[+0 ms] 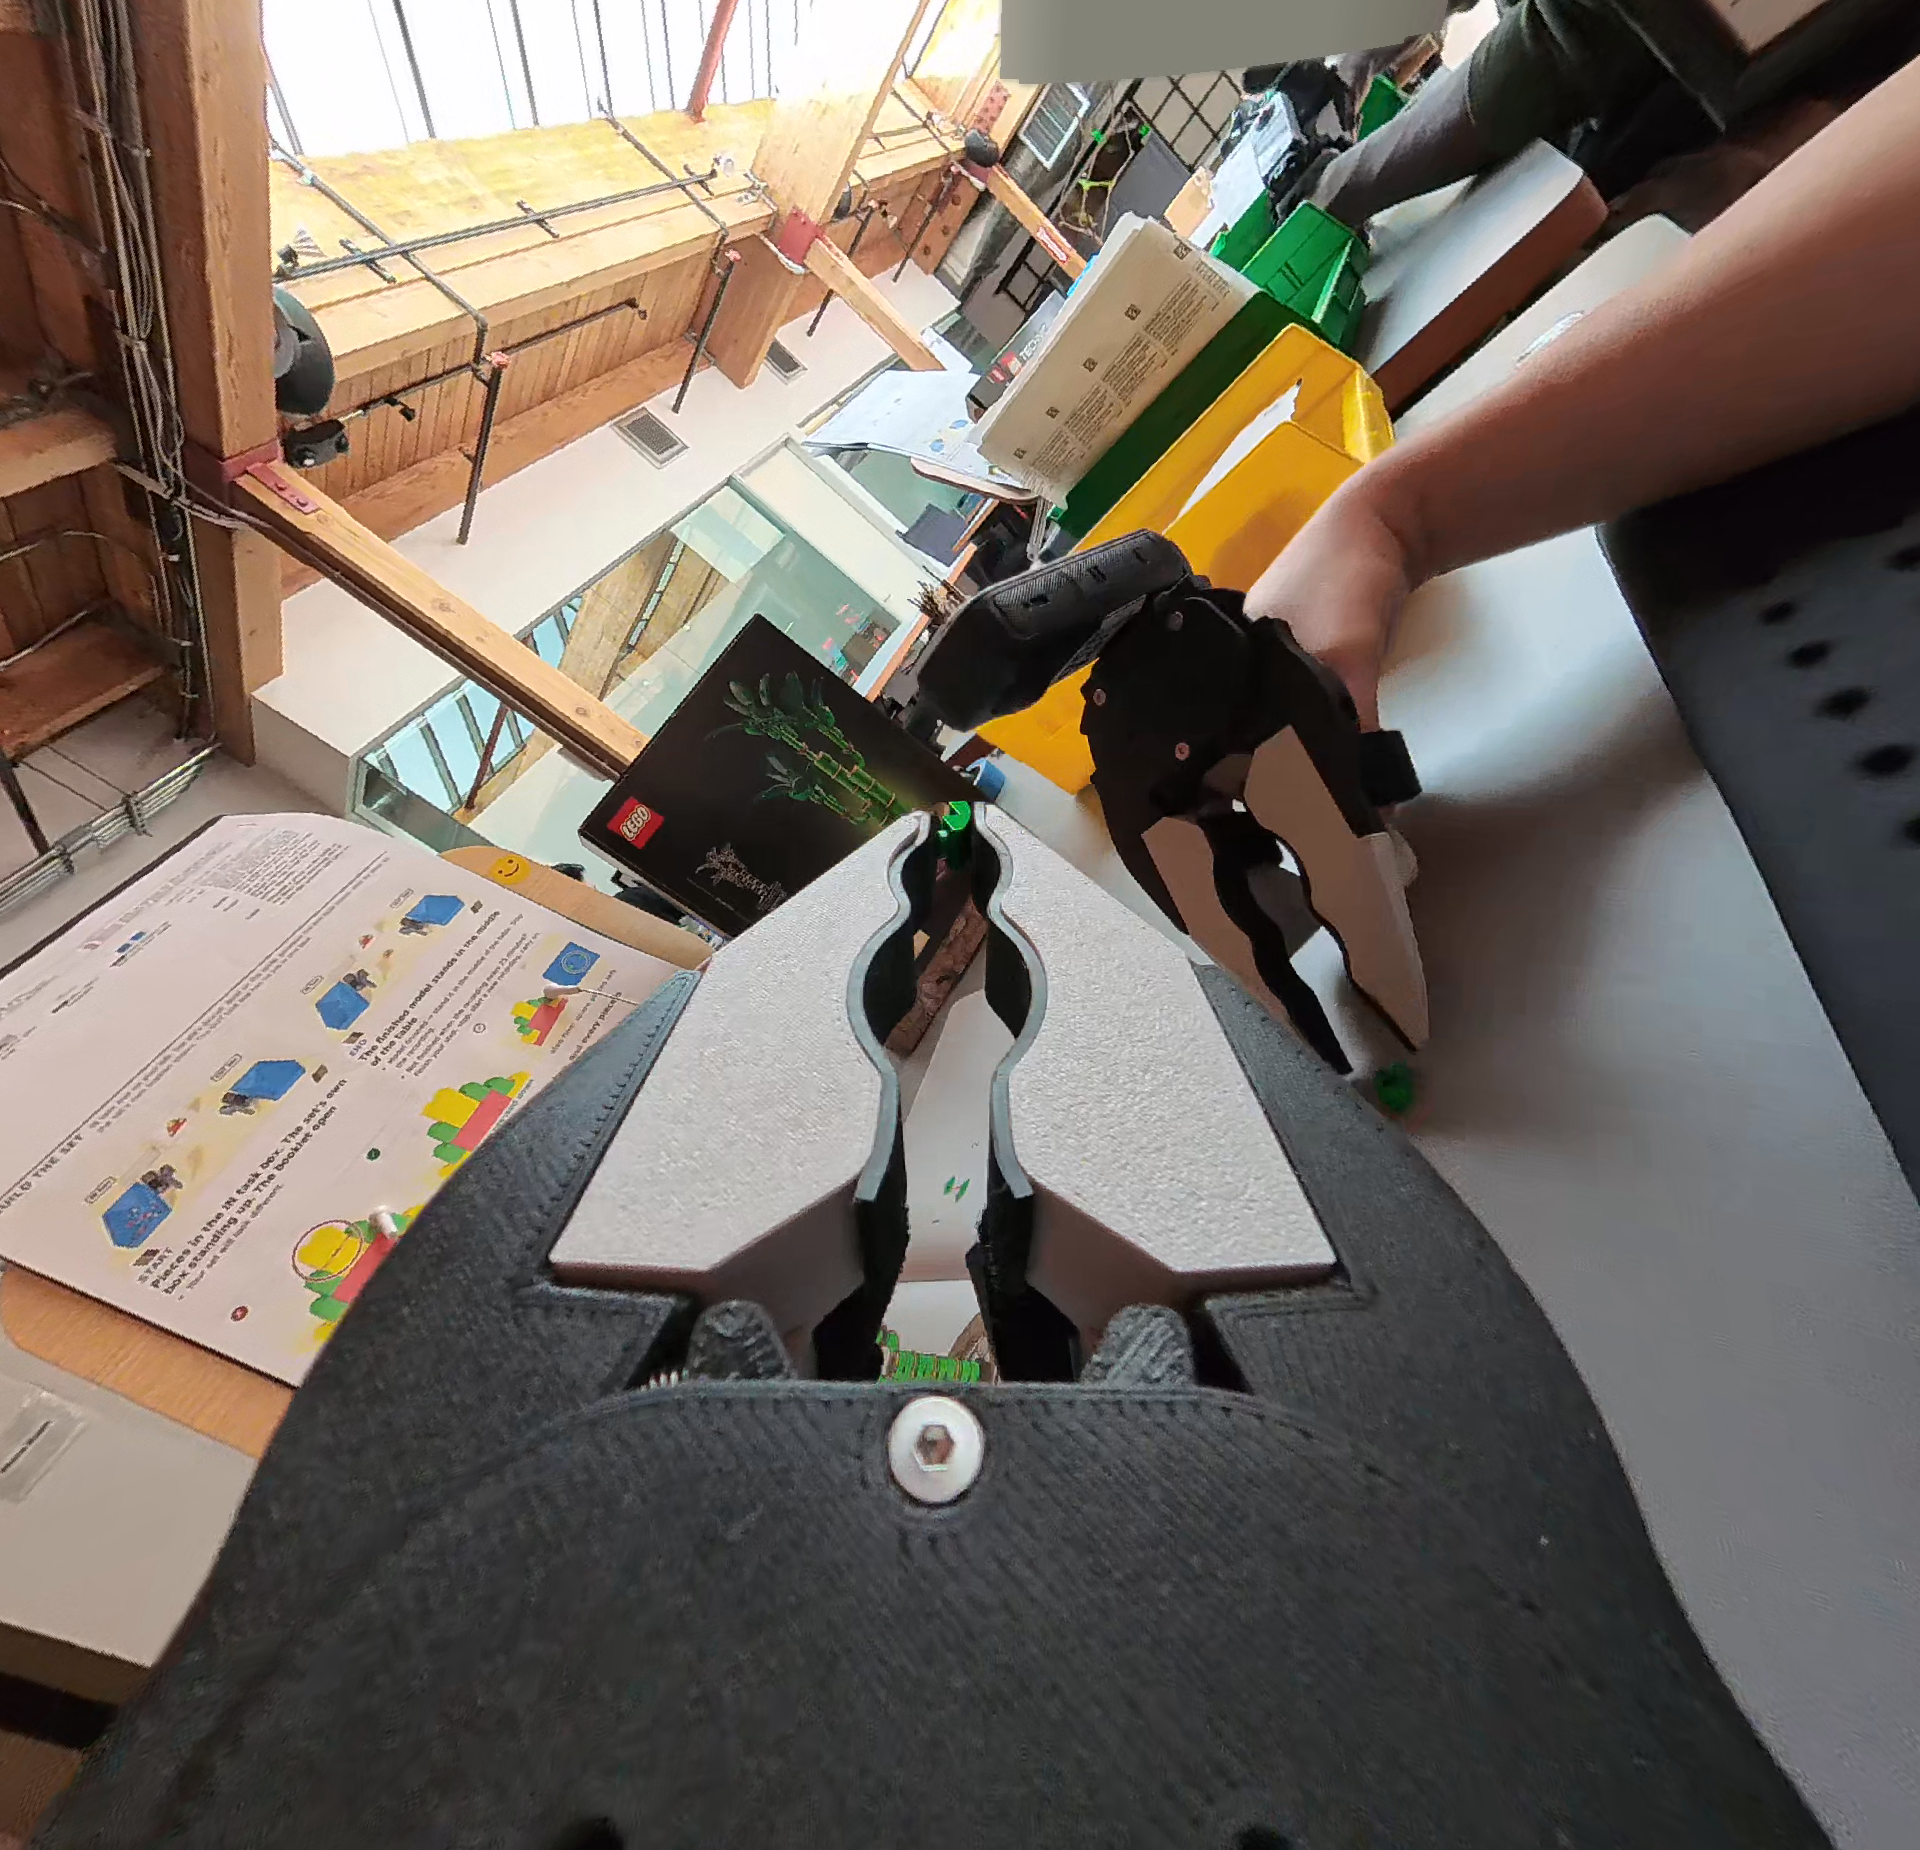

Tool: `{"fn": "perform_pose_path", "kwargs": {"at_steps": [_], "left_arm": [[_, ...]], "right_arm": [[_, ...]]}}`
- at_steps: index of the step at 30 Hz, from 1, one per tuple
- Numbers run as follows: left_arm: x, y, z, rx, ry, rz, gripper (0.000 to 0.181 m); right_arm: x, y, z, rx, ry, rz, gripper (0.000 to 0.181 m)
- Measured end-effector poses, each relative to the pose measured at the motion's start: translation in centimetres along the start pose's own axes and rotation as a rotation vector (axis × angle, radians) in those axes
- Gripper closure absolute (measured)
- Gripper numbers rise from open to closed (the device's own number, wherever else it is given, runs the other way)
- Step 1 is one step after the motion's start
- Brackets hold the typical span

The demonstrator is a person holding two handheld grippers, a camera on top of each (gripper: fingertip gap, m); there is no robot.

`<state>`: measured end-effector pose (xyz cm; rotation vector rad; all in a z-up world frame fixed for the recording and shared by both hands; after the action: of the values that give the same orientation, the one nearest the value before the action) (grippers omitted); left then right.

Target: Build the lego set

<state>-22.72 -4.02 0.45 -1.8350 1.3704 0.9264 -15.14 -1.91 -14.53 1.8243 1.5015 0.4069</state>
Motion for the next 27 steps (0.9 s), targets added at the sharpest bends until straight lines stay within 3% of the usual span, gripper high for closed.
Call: {"fn": "perform_pose_path", "kwargs": {"at_steps": [19,27], "left_arm": [[0.5,-0.2,0.0,-0.001,-0.009,0.017,0.178],[0.9,-0.6,-0.7,0.013,-0.065,0.081,0.178]], "right_arm": [[-0.3,-0.5,-0.1,0.035,-0.013,-0.077,0.175],[-1.3,2.4,-2.6,0.170,-0.050,-0.137,0.175]]}}
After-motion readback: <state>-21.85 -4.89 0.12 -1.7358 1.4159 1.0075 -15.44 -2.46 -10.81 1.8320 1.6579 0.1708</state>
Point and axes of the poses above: each gripper's, where its closed fingertips meet, y back along the fingers, z out of its underside, x = y × z across the jaws, the point moved 2 cm from there along y, back along the fingers, and after that the axes turned 8 degrees about -y, right-handed, at the moved point
